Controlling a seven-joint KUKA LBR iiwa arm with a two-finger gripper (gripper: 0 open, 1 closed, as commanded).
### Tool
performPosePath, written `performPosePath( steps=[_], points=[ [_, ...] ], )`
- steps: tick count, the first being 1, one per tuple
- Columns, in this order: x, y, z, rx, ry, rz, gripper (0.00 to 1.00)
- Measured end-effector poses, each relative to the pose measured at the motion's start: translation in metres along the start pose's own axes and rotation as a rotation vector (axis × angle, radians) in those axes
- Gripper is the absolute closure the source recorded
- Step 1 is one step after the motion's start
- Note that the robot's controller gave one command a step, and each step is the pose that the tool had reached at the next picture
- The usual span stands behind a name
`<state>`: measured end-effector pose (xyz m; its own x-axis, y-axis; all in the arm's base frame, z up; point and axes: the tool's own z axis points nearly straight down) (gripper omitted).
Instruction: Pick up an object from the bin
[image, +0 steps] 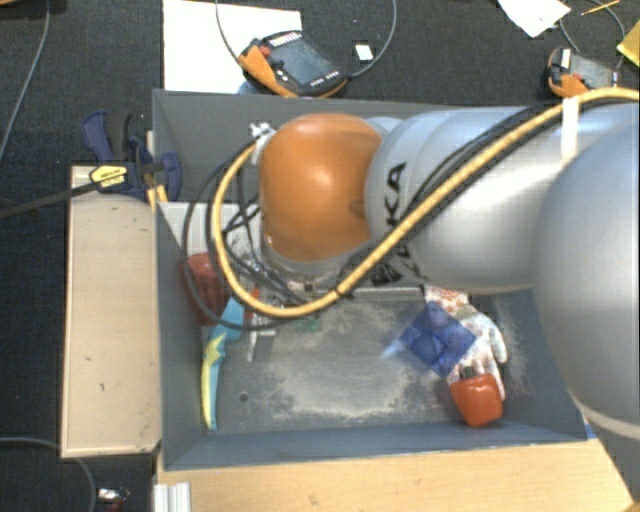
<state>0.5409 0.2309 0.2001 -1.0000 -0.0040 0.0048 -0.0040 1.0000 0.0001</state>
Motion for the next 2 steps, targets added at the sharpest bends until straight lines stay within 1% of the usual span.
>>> performPosePath(
  steps=[1, 2],
  points=[
    [-0.002, -0.001, -0.004, -0.001, -0.007, 0.006, 0.00],
    [-0.034, 0.022, 0.112, 0.000, -0.008, -0.587, 0.00]
  ],
)
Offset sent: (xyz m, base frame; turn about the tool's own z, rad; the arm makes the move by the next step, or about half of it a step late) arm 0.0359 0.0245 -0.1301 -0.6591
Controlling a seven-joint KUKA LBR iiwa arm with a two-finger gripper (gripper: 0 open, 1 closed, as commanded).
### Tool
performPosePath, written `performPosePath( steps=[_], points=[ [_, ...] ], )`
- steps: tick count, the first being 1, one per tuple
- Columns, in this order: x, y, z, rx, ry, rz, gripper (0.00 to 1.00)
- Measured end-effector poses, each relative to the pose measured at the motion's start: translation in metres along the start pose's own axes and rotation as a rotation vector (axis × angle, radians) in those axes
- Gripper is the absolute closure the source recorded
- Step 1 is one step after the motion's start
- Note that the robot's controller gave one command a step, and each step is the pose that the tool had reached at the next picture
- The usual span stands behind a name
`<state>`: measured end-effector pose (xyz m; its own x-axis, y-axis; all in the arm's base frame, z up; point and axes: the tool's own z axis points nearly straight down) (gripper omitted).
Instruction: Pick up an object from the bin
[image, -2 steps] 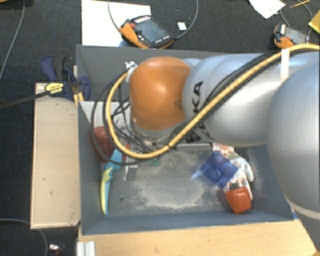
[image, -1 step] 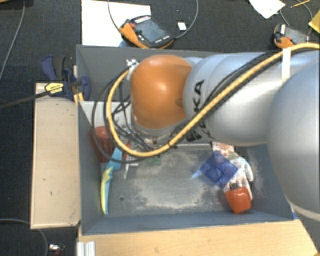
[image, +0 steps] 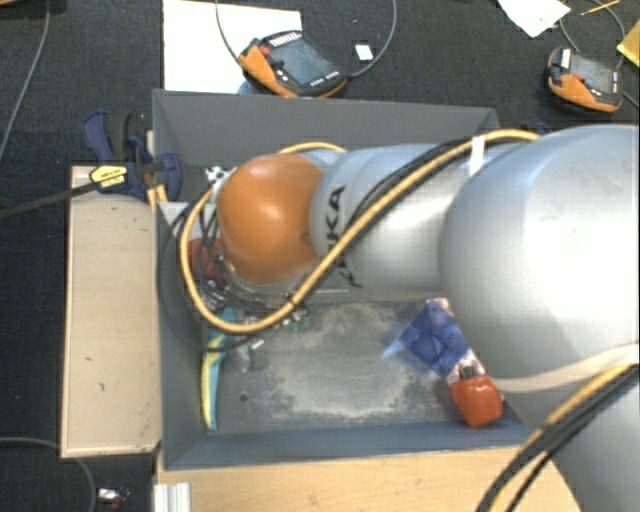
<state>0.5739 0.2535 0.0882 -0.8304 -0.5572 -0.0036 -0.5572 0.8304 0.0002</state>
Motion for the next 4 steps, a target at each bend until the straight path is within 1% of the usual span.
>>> performPosePath(
  steps=[1, 2, 3, 4],
  points=[
    [-0.005, -0.005, -0.053, 0.000, -0.005, 0.053, 0.00],
    [0.020, 0.016, -0.012, 0.000, 0.003, -0.413, 0.00],
    [-0.013, -0.013, 0.017, 0.007, 0.001, -0.371, 0.00],
    [0.015, 0.012, 0.016, 0.004, -0.006, -0.759, 1.00]
  ],
)
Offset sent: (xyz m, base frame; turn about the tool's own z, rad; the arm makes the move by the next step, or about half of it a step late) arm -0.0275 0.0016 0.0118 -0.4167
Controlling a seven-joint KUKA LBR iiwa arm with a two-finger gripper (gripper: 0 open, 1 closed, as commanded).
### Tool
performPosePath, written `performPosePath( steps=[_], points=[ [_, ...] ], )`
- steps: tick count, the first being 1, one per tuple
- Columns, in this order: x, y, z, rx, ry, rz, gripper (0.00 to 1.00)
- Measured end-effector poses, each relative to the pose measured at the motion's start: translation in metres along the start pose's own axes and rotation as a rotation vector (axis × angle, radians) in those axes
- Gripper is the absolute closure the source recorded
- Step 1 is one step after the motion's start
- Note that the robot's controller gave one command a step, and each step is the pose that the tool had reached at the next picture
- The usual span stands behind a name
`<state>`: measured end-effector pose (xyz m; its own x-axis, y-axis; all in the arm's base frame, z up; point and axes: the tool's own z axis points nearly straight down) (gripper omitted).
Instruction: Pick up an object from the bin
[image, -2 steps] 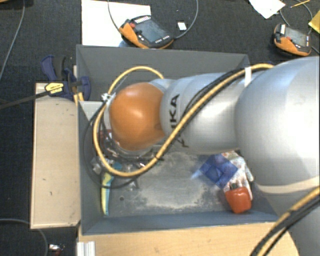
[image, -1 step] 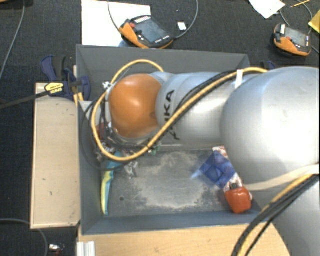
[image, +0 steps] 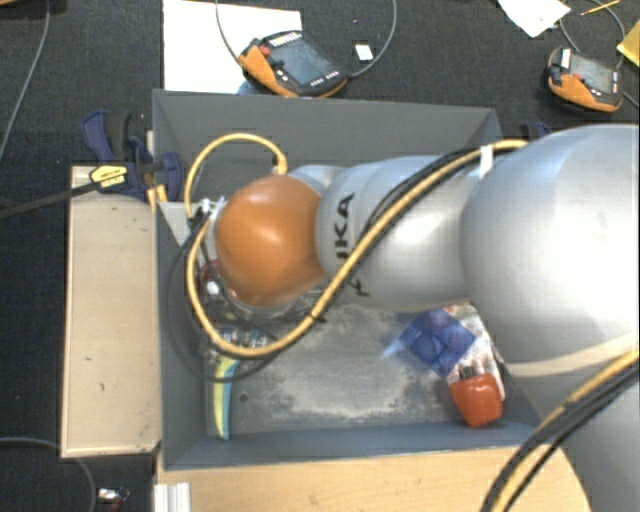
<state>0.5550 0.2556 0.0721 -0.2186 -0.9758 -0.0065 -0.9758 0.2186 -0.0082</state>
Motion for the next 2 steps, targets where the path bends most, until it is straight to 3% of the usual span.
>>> performPosePath(
  steps=[2],
  points=[
    [0.0002, 0.0007, -0.0083, -0.002, 0.000, 0.004, 1.00]
  ],
)
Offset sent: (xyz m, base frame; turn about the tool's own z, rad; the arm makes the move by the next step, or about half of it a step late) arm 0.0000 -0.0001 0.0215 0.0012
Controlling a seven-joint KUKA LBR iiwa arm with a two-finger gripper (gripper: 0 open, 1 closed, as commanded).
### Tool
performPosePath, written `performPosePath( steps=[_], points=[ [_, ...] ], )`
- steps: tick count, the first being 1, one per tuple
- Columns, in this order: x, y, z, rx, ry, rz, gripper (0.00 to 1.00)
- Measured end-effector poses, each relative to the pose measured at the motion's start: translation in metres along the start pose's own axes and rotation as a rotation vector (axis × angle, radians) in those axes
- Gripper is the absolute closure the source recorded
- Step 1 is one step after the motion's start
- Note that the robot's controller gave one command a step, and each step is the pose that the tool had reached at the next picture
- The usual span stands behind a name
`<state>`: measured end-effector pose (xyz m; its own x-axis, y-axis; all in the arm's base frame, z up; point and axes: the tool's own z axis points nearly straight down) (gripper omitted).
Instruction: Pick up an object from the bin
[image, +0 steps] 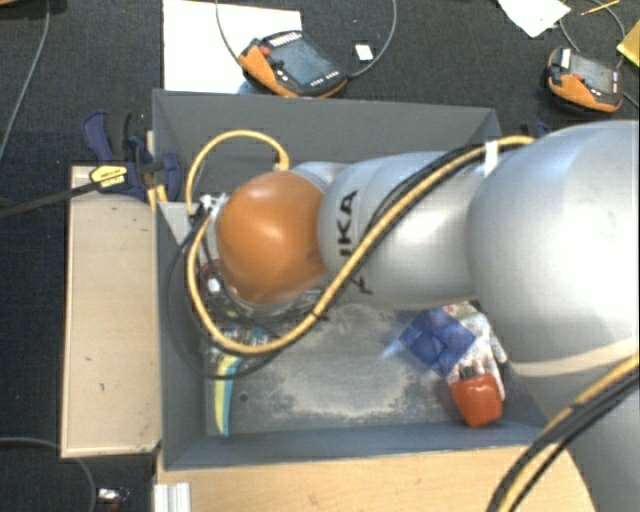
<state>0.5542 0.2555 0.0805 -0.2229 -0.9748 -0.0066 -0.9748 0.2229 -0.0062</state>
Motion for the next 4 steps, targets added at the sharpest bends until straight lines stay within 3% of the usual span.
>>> performPosePath(
  steps=[2, 4],
  points=[
    [-0.001, -0.001, -0.027, 0.002, -0.001, 0.002, 1.00],
    [-0.001, -0.001, -0.079, 0.000, -0.002, 0.013, 1.00]
  ],
)
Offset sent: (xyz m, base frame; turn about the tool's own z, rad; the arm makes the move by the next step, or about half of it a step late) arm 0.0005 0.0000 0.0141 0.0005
